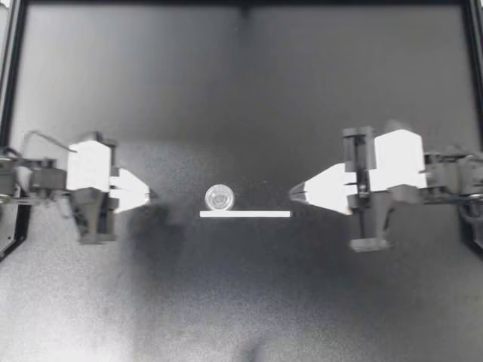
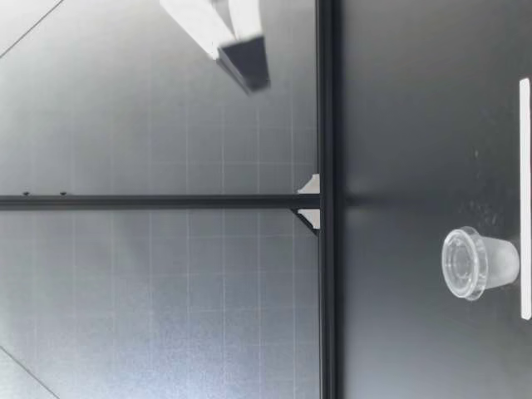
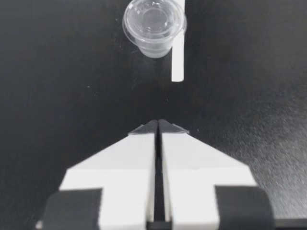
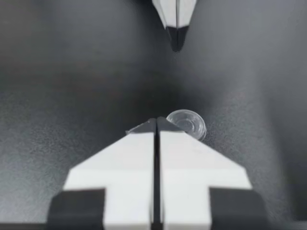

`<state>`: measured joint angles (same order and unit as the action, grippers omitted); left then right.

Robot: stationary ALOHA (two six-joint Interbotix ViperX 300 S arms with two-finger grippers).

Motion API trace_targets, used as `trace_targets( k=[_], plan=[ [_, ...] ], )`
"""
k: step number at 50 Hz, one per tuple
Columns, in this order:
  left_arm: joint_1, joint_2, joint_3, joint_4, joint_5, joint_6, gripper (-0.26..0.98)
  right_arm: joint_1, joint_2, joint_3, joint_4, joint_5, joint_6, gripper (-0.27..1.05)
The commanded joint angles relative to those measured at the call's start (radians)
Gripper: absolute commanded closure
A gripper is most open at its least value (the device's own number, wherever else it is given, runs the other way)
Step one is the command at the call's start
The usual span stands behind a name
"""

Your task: Pick up the plastic cup and open its lid.

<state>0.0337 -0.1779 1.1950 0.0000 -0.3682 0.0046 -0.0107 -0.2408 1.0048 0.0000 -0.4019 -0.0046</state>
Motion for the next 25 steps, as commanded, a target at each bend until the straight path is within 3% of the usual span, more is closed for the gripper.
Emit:
trace_targets(
  k=[1, 6, 9, 25],
  plan=[
    [0.003, 0.041, -0.046, -0.002, -0.02, 0.0, 0.53, -0.006, 0.025, -0.043, 0.002, -0.005, 0.0, 0.98],
    [0.003, 0.092, -0.072, -0.002, -0.041, 0.0, 0.22, -0.009, 0.072, -0.077, 0.002, -0.002, 0.0, 0.98],
    [0.003, 0.121, -0.081, -0.002, -0.069, 0.0, 0.1, -0.015, 0.095, -0.097, 0.002, 0.002, 0.002, 0.98],
    [0.005, 0.276, -0.103, 0.0, -0.305, 0.002, 0.12, -0.052, 0.25, -0.261, 0.012, 0.095, 0.009, 0.98]
  ],
)
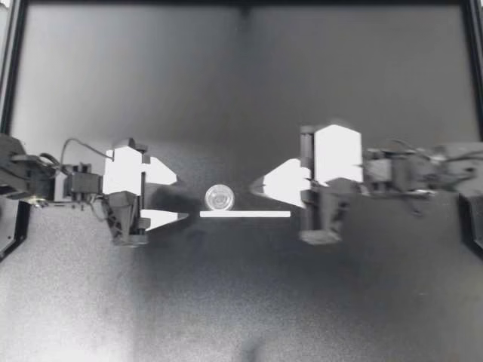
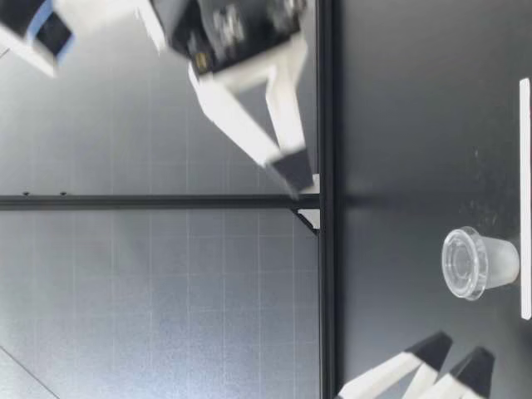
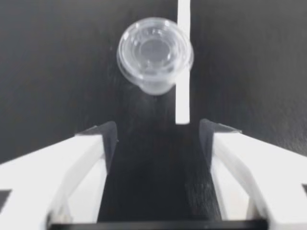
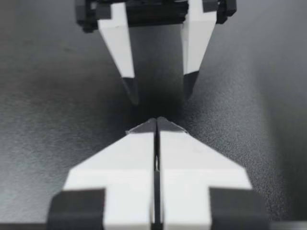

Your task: Pick up the plastic cup and open its lid.

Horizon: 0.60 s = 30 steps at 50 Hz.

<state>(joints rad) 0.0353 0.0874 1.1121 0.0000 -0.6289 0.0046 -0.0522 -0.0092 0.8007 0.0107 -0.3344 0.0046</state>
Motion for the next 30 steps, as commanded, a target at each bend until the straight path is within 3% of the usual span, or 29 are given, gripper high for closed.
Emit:
trace_targets(
  k=[1, 14, 30],
  plan=[
    [0.002, 0.017, -0.023, 0.0, -0.051, 0.002, 0.12, -0.011, 0.028, -0.064, 0.003, 0.038, 0.0, 0.98],
    [0.003, 0.107, -0.06, -0.002, -0.114, 0.0, 0.12, -0.011, 0.135, -0.181, 0.002, 0.202, -0.002, 0.98],
    [0.003, 0.183, -0.092, -0.002, -0.192, 0.002, 0.13, -0.011, 0.167, -0.204, 0.002, 0.218, -0.002, 0.98]
  ],
)
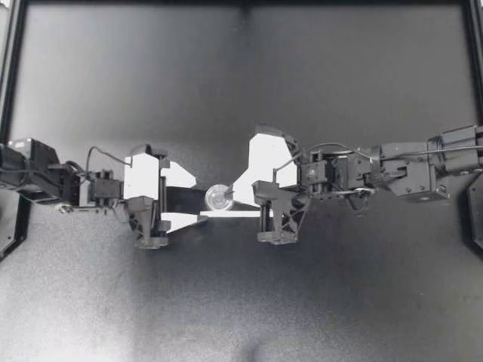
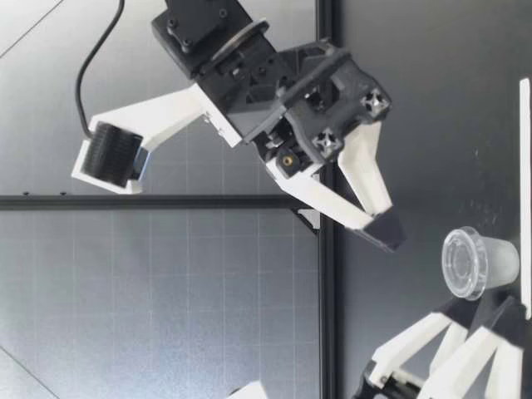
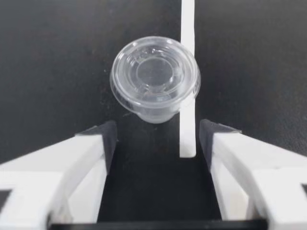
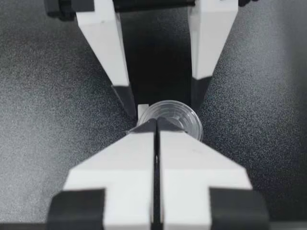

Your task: Pick up the plastic cup and open its lid.

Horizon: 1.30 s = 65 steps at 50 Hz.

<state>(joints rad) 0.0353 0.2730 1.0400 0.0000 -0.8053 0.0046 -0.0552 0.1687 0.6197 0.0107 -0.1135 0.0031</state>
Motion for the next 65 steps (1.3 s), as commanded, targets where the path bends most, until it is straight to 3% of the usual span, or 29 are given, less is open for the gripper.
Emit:
trace_targets(
  k=[1, 65],
  plan=[
    [0.002, -0.002, -0.023, -0.002, -0.015, 0.002, 0.13, -0.008, -0.009, -0.023, 0.002, -0.003, 0.0, 0.98],
    [0.011, 0.04, -0.1, 0.037, 0.003, -0.002, 0.18, -0.026, 0.097, -0.058, 0.003, 0.092, 0.003, 0.98]
  ],
)
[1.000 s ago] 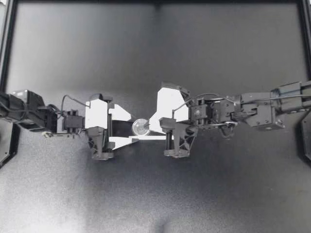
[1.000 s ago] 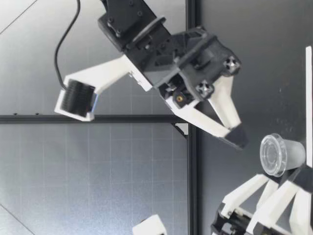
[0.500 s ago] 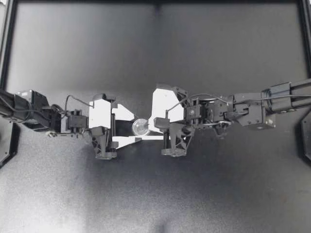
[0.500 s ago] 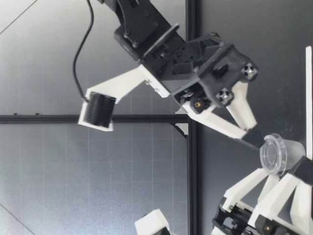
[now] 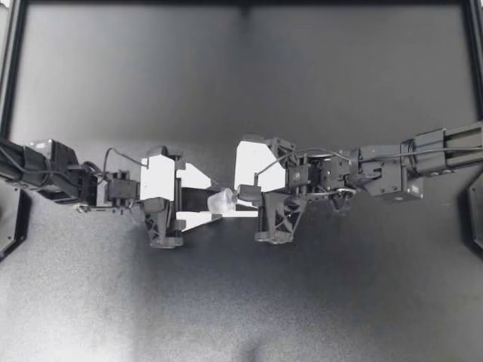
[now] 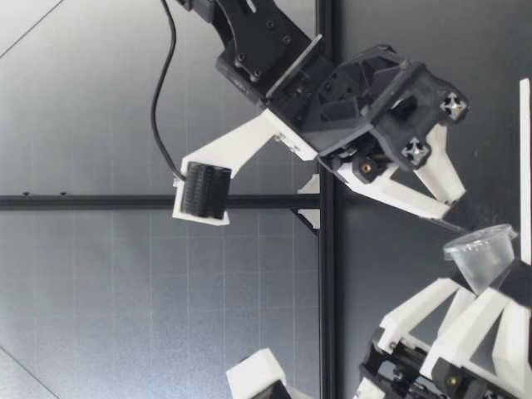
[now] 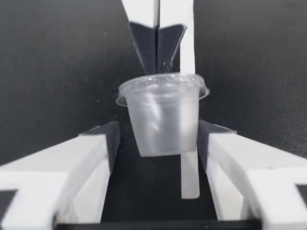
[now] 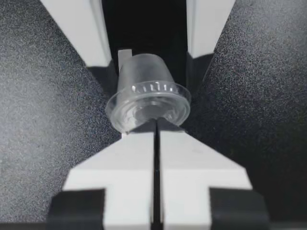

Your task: Pick up the plastic cup and open its lid.

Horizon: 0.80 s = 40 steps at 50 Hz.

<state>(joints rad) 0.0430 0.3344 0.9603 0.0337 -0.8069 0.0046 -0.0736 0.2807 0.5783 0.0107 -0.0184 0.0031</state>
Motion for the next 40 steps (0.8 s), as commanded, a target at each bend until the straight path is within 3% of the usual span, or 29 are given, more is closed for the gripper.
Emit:
trace_targets(
  k=[1, 18, 33, 40],
  plan=[
    [0.003, -0.021, -0.023, 0.005, 0.011, -0.002, 0.18, -0.008, -0.014, -0.017, 0.002, -0.005, 0.003, 0.98],
    [0.003, -0.012, -0.049, 0.008, 0.052, -0.002, 0.21, -0.008, -0.012, -0.018, 0.002, -0.005, 0.003, 0.98],
    [0.003, -0.015, -0.051, 0.008, 0.069, -0.003, 0.51, -0.008, -0.011, -0.017, 0.002, -0.009, 0.002, 0.98],
    [0.003, -0.02, -0.048, 0.008, 0.064, -0.008, 0.56, -0.008, -0.048, -0.005, 0.003, -0.012, 0.002, 0.98]
  ],
)
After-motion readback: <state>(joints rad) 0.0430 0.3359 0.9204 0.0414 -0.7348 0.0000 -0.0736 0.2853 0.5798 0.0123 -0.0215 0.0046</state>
